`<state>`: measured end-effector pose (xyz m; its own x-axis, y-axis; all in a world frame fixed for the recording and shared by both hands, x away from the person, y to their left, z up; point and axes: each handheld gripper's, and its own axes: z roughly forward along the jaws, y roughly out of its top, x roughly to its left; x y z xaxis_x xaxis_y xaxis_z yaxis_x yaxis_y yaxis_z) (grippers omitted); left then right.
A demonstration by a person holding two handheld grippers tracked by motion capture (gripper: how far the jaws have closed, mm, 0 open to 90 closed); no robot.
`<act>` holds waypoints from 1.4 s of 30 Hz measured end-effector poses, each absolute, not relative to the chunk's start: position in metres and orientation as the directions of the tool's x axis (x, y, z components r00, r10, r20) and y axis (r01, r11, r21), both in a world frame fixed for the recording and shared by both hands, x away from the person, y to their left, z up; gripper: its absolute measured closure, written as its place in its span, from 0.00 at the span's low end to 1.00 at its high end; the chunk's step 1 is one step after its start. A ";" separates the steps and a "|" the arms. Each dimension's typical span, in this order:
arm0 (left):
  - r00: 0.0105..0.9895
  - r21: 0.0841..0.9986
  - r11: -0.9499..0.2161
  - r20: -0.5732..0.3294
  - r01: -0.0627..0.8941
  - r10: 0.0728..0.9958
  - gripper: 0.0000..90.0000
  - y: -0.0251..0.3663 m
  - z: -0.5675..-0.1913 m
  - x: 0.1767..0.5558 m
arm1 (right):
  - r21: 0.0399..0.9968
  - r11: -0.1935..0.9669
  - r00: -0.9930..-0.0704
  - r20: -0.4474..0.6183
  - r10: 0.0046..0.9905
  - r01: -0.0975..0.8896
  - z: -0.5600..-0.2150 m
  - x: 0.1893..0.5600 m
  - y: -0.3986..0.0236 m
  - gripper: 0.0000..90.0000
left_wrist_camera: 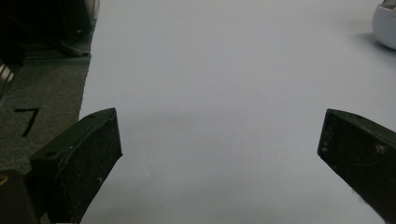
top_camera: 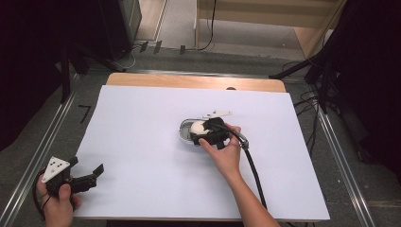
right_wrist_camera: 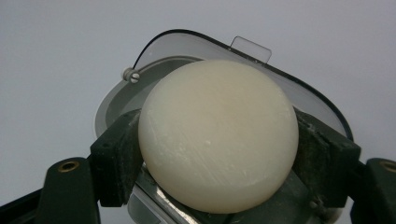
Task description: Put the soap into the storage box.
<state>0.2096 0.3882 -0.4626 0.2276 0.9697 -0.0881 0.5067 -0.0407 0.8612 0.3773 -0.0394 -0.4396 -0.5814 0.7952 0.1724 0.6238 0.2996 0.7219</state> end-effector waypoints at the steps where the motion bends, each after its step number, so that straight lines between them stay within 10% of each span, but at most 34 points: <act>1: 0.228 0.861 -0.040 -0.089 0.507 0.970 0.00 0.388 -0.463 0.210 | 0.721 0.300 -0.582 0.173 0.795 0.624 -0.440 0.377 -0.039 0.27; 42: 0.226 0.861 -0.040 -0.088 0.508 0.970 0.00 0.388 -0.463 0.210 | 0.738 0.256 -0.557 0.191 0.808 0.625 -0.438 0.377 -0.049 0.22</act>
<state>0.2098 0.3880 -0.4627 0.2262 0.9700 -0.0885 0.5076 -0.0399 0.8607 0.3771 -0.0489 -0.4385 -0.5571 0.8082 0.1909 0.6246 0.2562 0.7378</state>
